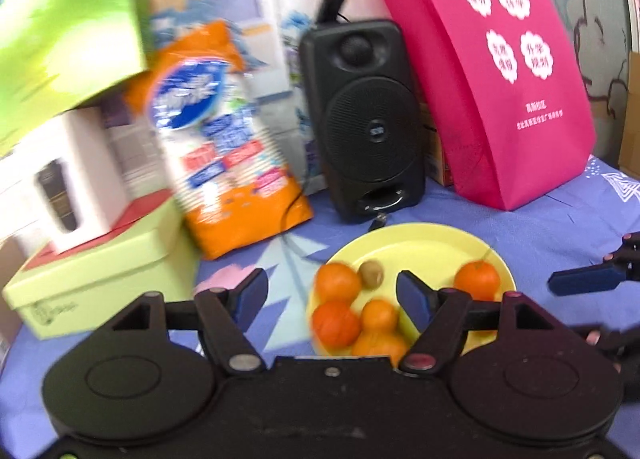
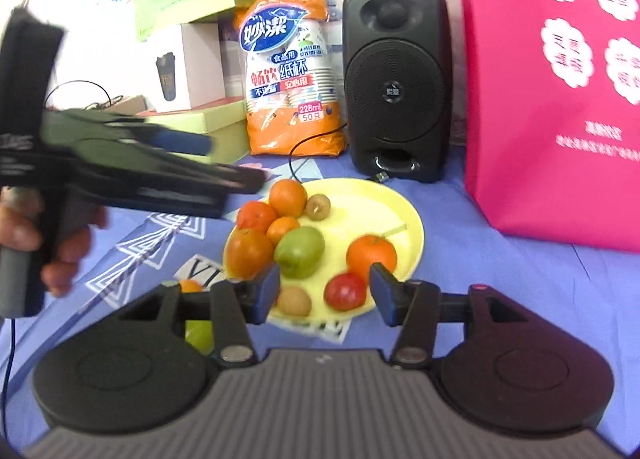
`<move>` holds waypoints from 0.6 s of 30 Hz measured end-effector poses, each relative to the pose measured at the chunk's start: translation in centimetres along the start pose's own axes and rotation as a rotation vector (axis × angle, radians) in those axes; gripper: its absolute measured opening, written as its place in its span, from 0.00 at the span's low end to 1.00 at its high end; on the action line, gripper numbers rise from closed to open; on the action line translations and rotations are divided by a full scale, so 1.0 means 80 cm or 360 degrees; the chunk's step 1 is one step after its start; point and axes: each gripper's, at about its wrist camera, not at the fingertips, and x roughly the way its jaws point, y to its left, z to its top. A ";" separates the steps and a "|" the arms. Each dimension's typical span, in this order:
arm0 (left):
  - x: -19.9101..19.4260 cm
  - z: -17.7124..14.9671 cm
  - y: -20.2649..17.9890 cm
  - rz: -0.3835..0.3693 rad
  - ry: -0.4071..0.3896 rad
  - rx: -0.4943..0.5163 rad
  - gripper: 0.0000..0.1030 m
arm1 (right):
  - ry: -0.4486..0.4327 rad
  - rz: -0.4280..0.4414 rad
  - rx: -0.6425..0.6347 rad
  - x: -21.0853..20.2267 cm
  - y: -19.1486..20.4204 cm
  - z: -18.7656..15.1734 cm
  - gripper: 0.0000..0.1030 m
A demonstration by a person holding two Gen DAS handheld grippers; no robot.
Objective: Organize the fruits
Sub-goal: 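Place both kiwis on the yellow plate and open both tools, then grasp a tangerine with the left tool while the right tool grasps a green fruit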
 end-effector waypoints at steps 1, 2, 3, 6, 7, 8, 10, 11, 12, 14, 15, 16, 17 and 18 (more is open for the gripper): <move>-0.015 -0.009 0.004 0.0021 -0.0006 -0.0030 0.73 | 0.0006 0.0004 0.0007 -0.006 0.001 -0.007 0.50; -0.028 -0.019 0.007 0.0033 -0.0012 -0.0065 0.73 | 0.0014 0.0004 0.0015 -0.014 0.002 -0.012 0.51; -0.039 -0.030 0.011 0.0040 -0.0008 -0.0104 0.74 | 0.0024 0.0013 0.0023 -0.020 0.004 -0.019 0.53; -0.067 -0.068 0.013 0.0108 0.0034 -0.0184 0.74 | 0.0095 0.0037 0.0013 -0.029 0.014 -0.044 0.61; -0.070 -0.080 0.011 0.0125 0.0059 -0.0204 0.73 | 0.0123 0.0046 0.0000 -0.031 0.018 -0.052 0.61; -0.074 -0.093 0.010 0.0125 0.0090 -0.0225 0.73 | 0.0153 0.0052 -0.0013 -0.030 0.023 -0.059 0.61; -0.075 -0.116 0.004 0.0119 0.0158 -0.0231 0.74 | 0.0204 0.0070 -0.0049 -0.030 0.035 -0.074 0.65; -0.072 -0.125 -0.003 0.0140 0.0190 -0.0206 0.74 | 0.0224 0.0075 -0.0074 -0.030 0.042 -0.082 0.74; -0.067 -0.133 -0.010 0.0157 0.0219 -0.0176 0.77 | 0.0237 0.0072 -0.0105 -0.030 0.050 -0.088 0.80; -0.063 -0.155 -0.016 0.0210 0.0215 -0.0168 0.93 | 0.0236 0.0062 -0.0180 -0.032 0.067 -0.097 0.85; -0.064 -0.156 -0.017 0.0256 0.0206 -0.0178 1.00 | 0.0239 0.0066 -0.0209 -0.032 0.074 -0.098 0.85; -0.063 -0.154 -0.014 0.0242 0.0219 -0.0195 1.00 | 0.0238 0.0072 -0.0226 -0.033 0.080 -0.098 0.85; -0.061 -0.154 -0.011 0.0224 0.0235 -0.0222 1.00 | 0.0232 0.0080 -0.0235 -0.033 0.086 -0.095 0.85; -0.059 -0.154 -0.006 0.0197 0.0246 -0.0258 1.00 | 0.0222 0.0085 -0.0249 -0.031 0.091 -0.092 0.85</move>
